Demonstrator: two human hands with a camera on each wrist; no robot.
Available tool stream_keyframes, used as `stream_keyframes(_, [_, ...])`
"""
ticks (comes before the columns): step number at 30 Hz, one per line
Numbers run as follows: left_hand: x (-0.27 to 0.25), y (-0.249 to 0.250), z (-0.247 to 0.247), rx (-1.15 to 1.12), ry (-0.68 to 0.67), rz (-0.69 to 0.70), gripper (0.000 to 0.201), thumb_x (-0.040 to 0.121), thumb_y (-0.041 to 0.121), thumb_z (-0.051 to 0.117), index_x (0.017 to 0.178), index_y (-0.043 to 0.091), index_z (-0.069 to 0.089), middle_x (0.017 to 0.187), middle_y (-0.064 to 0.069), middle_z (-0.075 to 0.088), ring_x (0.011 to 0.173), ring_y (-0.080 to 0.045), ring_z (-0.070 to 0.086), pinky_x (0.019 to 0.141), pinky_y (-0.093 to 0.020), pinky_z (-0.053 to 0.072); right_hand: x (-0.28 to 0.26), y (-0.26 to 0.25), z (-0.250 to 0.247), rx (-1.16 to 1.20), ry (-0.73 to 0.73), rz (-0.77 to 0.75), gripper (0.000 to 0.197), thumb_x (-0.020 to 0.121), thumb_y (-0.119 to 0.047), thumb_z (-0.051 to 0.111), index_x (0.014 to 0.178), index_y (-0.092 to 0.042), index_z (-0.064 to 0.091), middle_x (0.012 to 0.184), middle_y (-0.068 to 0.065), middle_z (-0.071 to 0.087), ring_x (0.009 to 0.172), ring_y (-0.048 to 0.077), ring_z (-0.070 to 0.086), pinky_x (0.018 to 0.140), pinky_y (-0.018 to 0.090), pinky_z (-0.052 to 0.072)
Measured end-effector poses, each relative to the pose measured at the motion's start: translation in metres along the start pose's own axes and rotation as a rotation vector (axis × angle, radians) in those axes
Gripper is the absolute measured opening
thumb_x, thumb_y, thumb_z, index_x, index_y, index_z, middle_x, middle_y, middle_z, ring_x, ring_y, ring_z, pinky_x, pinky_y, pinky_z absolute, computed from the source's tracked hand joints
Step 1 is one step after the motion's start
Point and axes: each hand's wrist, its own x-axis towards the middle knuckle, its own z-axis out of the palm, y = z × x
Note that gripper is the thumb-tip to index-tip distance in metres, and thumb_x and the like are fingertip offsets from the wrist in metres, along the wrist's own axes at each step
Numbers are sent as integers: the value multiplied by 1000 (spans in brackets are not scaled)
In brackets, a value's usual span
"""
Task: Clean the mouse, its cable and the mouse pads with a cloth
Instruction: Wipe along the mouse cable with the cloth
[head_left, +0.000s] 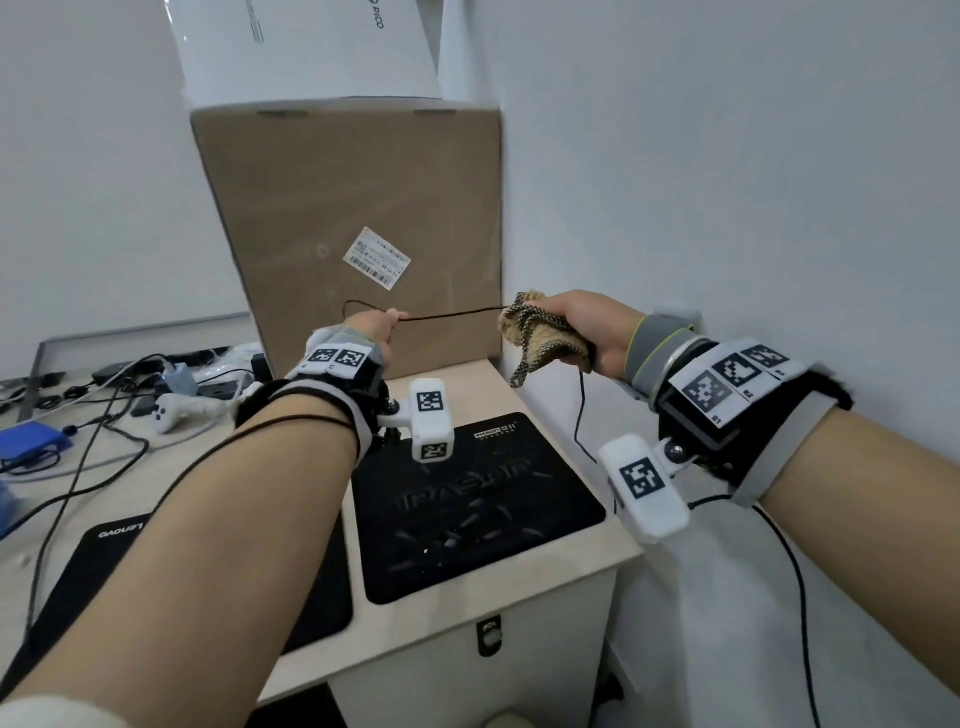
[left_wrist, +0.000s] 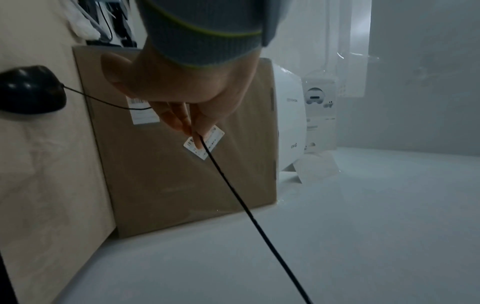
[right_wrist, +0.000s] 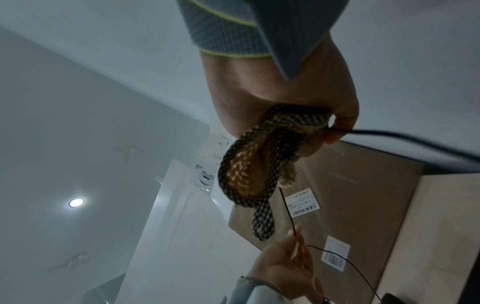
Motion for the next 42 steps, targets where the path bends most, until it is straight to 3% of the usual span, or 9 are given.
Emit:
stream_keyframes(5, [-4,-1,-1,-163,87,-28,33,99,34,40,114,13,62,93,5,55,72,-5,49,73,-15,39,-10,0,-16,38,47,-14,29,99,-21,45,74,-11,55,39,-7,60,31,2,55,31,11,39])
stream_keyframes(8, [-19,1,9,-156,-146,-142,56,93,62,28,103,18,62,105,8,61,86,-8,54,101,-34,30,-12,-1,-11,104,97,10,27,99,-26,46,78,-13,57,43,-7,63,35,3,59,36,12,43])
stream_keyframes(13, [-73,10,53,-12,-499,-109,46,95,56,34,87,18,59,87,2,61,83,-12,54,81,-27,40,-16,3,8,131,83,62,32,101,-24,40,75,-13,55,39,-6,61,31,3,56,32,8,38])
stream_keyframes(16, [-91,19,73,-153,-460,-128,30,98,34,45,77,14,55,67,-4,62,62,-17,61,56,-28,55,-25,6,25,135,24,59,31,102,-21,36,76,-11,51,36,-4,59,28,4,54,29,8,34])
stream_keyframes(19, [-94,21,78,-139,-316,-83,27,98,15,48,72,10,55,46,-2,62,41,-14,60,35,-20,50,-30,11,31,146,27,67,30,101,-22,38,76,-13,52,38,-5,59,29,4,54,30,10,35])
stream_keyframes(22, [-80,19,74,-59,-150,31,33,96,6,48,63,10,50,27,9,50,36,-3,50,41,-10,42,-35,14,28,167,4,87,28,99,-23,42,78,-12,57,54,0,64,41,9,60,43,18,47])
stream_keyframes(29, [-38,20,46,-40,-18,40,39,100,7,37,61,14,41,18,12,38,56,-3,34,54,-14,36,-59,10,-7,181,-1,22,28,99,-18,43,76,-10,58,45,-5,64,38,4,61,42,13,49])
stream_keyframes(35, [-20,15,29,-259,104,91,27,97,10,46,73,16,55,27,13,50,28,3,50,35,-7,39,-71,3,-20,164,-19,-22,26,100,-19,43,80,-10,58,62,-1,66,43,3,62,49,17,52])
stream_keyframes(42, [-86,19,53,-203,-404,-38,48,94,56,34,90,16,60,89,4,63,81,-12,55,76,-30,37,-72,-6,-6,176,101,-21,29,99,-26,44,75,-14,55,41,-7,61,33,3,57,34,9,39])
